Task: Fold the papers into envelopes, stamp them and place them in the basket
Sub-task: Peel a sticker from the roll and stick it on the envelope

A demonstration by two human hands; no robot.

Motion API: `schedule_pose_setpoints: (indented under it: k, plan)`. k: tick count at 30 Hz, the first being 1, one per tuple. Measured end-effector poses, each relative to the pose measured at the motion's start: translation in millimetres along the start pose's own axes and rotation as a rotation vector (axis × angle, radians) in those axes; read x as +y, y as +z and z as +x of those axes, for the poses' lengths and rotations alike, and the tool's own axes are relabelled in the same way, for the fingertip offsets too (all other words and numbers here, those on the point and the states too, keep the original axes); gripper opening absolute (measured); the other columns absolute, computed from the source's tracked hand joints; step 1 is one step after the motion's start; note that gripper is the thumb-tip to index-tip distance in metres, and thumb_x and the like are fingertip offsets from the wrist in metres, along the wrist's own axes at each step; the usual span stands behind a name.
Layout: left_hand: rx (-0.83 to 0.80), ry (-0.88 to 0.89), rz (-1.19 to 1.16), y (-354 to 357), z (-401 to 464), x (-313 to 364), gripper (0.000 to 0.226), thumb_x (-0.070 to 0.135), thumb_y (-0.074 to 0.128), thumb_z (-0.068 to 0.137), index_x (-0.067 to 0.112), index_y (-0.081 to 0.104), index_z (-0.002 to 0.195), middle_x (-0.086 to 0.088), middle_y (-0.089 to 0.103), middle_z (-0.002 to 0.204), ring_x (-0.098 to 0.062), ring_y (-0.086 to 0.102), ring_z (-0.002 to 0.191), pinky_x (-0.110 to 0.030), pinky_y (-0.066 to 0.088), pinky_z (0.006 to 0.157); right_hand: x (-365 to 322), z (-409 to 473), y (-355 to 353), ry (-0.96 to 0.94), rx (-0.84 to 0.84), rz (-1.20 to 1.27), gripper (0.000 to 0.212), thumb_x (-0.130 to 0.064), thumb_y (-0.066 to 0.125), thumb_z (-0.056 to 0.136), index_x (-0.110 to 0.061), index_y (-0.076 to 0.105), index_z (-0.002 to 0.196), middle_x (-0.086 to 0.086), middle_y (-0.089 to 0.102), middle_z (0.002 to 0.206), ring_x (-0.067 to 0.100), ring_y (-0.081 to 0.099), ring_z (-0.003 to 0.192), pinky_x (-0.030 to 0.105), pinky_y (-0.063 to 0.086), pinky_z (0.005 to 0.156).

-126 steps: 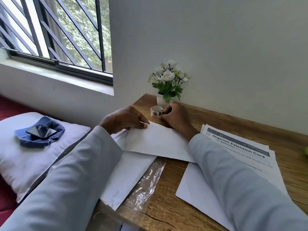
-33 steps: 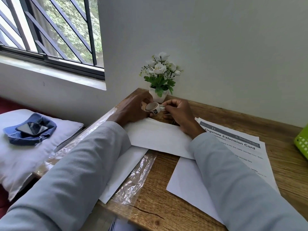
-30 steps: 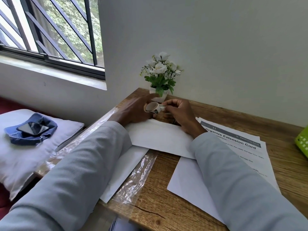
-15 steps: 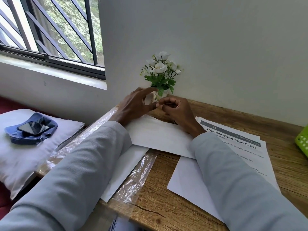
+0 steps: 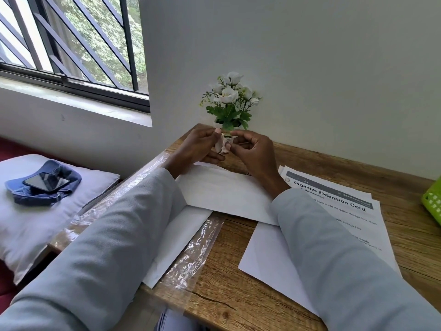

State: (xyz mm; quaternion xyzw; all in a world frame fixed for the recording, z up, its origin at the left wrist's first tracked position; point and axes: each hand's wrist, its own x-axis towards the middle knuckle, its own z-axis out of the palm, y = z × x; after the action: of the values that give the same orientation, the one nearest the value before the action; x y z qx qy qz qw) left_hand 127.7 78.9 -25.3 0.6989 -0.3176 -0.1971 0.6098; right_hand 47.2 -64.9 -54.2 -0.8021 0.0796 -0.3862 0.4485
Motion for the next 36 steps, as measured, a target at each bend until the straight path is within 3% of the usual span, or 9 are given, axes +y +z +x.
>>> schedule_pose_setpoints:
  k: [3, 9, 14, 20, 23, 27, 31, 33, 36]
  plan:
    - [0.005, -0.026, -0.037, 0, 2, -1, 0.033, 0.033, 0.055, 0.098, 0.015, 0.062, 0.124, -0.004, 0.072, 0.095, -0.024, 0.074, 0.075, -0.028, 0.059, 0.06, -1, 0, 0, -0.048, 0.045, -0.031, 0.023, -0.016, 0.084, 0.076, -0.009, 0.076, 0.097, 0.001, 0.074, 0.079, 0.013, 0.07, 0.071, 0.036, 0.062, 0.07]
    - [0.004, -0.104, -0.068, 1, 2, -3, 0.032, 0.022, 0.063, 0.094, 0.017, 0.062, 0.125, -0.005, 0.072, 0.102, -0.026, 0.074, 0.08, -0.03, 0.06, 0.064, -1, -1, 0, -0.093, 0.018, -0.074, 0.011, -0.011, 0.083, 0.075, -0.015, 0.074, 0.081, -0.004, 0.071, 0.077, 0.015, 0.07, 0.073, 0.034, 0.06, 0.07]
    - [0.046, -0.157, -0.163, -1, 2, -1, 0.031, 0.016, 0.063, 0.092, 0.017, 0.062, 0.123, -0.011, 0.071, 0.107, -0.031, 0.074, 0.08, -0.035, 0.061, 0.068, -1, 0, -2, -0.215, -0.046, -0.105, 0.014, -0.004, 0.081, 0.073, -0.012, 0.071, 0.08, -0.008, 0.065, 0.079, 0.009, 0.062, 0.076, 0.015, 0.05, 0.072]
    - [0.119, -0.133, -0.202, -5, 2, 0, 0.032, 0.014, 0.067, 0.091, 0.012, 0.061, 0.122, -0.015, 0.071, 0.103, -0.028, 0.072, 0.066, -0.03, 0.059, 0.056, -1, 3, -11, -0.232, -0.126, -0.067, 0.013, -0.008, 0.082, 0.072, -0.007, 0.071, 0.081, 0.001, 0.068, 0.084, 0.022, 0.065, 0.082, 0.025, 0.052, 0.078]
    - [0.123, -0.107, -0.192, -4, 1, 0, 0.033, 0.016, 0.067, 0.09, 0.01, 0.062, 0.122, -0.014, 0.07, 0.103, -0.026, 0.072, 0.064, -0.03, 0.06, 0.057, 1, 3, -15, -0.231, -0.167, -0.066, 0.014, -0.006, 0.082, 0.073, -0.006, 0.072, 0.082, 0.002, 0.068, 0.086, 0.019, 0.065, 0.084, 0.022, 0.052, 0.08]
    - [0.154, -0.031, -0.11, -1, 1, -1, 0.029, 0.012, 0.068, 0.089, 0.008, 0.066, 0.118, -0.012, 0.069, 0.096, -0.024, 0.071, 0.064, -0.031, 0.061, 0.06, -1, 0, -20, -0.231, -0.186, -0.051, 0.013, -0.006, 0.082, 0.074, -0.006, 0.072, 0.083, 0.001, 0.068, 0.085, 0.012, 0.064, 0.08, 0.017, 0.05, 0.079]
    - [0.196, -0.006, -0.009, -7, 3, -8, 0.029, 0.015, 0.071, 0.086, 0.015, 0.068, 0.115, -0.014, 0.069, 0.105, -0.031, 0.072, 0.081, -0.036, 0.062, 0.064, -6, -2, -28, -0.138, -0.192, 0.047, 0.011, -0.003, 0.08, 0.077, -0.002, 0.071, 0.083, 0.007, 0.071, 0.085, 0.014, 0.067, 0.081, 0.028, 0.056, 0.081]
    - [0.197, 0.066, 0.2, -6, 3, -11, 0.031, 0.022, 0.075, 0.082, 0.02, 0.07, 0.113, -0.009, 0.07, 0.104, -0.029, 0.071, 0.081, -0.035, 0.06, 0.064, -10, -4, -33, -0.053, -0.173, 0.132, 0.014, -0.003, 0.08, 0.078, 0.004, 0.071, 0.084, 0.016, 0.072, 0.085, 0.019, 0.067, 0.076, 0.031, 0.058, 0.074]
    - [0.179, 0.194, 0.547, -2, 1, -11, 0.033, 0.028, 0.076, 0.081, 0.025, 0.071, 0.113, 0.004, 0.066, 0.104, -0.015, 0.062, 0.09, -0.02, 0.045, 0.062, -23, -7, -42, 0.08, -0.156, 0.256, 0.015, -0.004, 0.08, 0.079, 0.005, 0.07, 0.087, 0.016, 0.069, 0.079, 0.023, 0.062, 0.069, 0.029, 0.057, 0.061]
